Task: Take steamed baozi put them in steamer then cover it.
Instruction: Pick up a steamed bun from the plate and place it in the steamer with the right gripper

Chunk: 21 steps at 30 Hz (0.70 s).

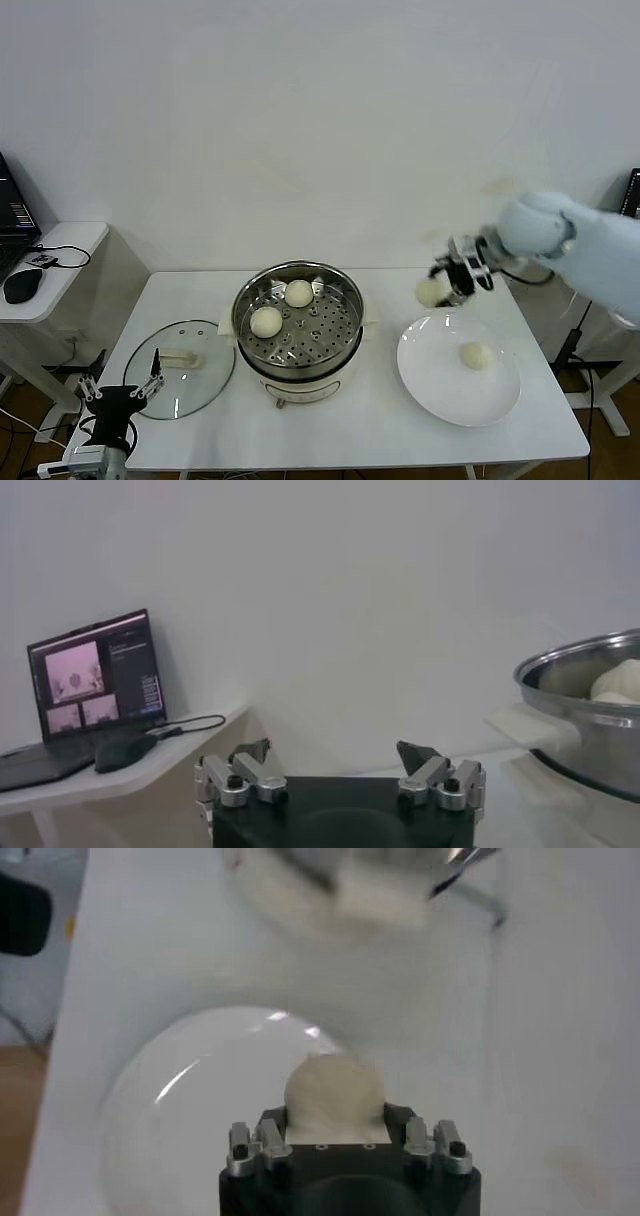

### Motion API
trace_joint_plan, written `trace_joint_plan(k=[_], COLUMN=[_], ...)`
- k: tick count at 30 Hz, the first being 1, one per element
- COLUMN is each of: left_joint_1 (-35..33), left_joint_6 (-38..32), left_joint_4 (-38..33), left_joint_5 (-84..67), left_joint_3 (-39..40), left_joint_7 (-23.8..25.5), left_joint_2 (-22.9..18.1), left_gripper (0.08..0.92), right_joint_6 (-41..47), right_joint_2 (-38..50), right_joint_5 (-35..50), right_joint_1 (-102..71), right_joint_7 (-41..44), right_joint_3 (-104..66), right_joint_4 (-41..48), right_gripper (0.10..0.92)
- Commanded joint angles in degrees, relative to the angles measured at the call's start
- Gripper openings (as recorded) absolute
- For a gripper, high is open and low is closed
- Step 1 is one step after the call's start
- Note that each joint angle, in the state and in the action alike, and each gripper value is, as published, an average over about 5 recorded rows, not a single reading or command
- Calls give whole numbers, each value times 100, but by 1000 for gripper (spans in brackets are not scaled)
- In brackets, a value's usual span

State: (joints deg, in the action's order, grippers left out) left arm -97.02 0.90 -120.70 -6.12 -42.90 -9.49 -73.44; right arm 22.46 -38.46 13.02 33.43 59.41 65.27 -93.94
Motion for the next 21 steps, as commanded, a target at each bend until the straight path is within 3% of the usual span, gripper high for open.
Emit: trace_joint_plan(k=[1,8,21], left_joint_1=[-6,-101,-190], left_joint_6=[8,12,24], left_joint_4=[-58,-208,-481], left_joint_5=[7,-14,-91], left_joint_3=[-30,-246,-441], left_joint_7=[-2,-2,-19], left_joint_2=[-12,-44,-184], left_gripper=[823,823,823], right_joint_6=[7,-766,-2530], right_joint_2=[-1717,-2492,-3153], right_joint_5=[769,528,-796], right_joint_1=[835,323,-161], right_joint_7=[-283,-222,-170], right_joint_3=[512,688,1032], right_joint_4=[44,355,974], right_gripper=[610,611,605])
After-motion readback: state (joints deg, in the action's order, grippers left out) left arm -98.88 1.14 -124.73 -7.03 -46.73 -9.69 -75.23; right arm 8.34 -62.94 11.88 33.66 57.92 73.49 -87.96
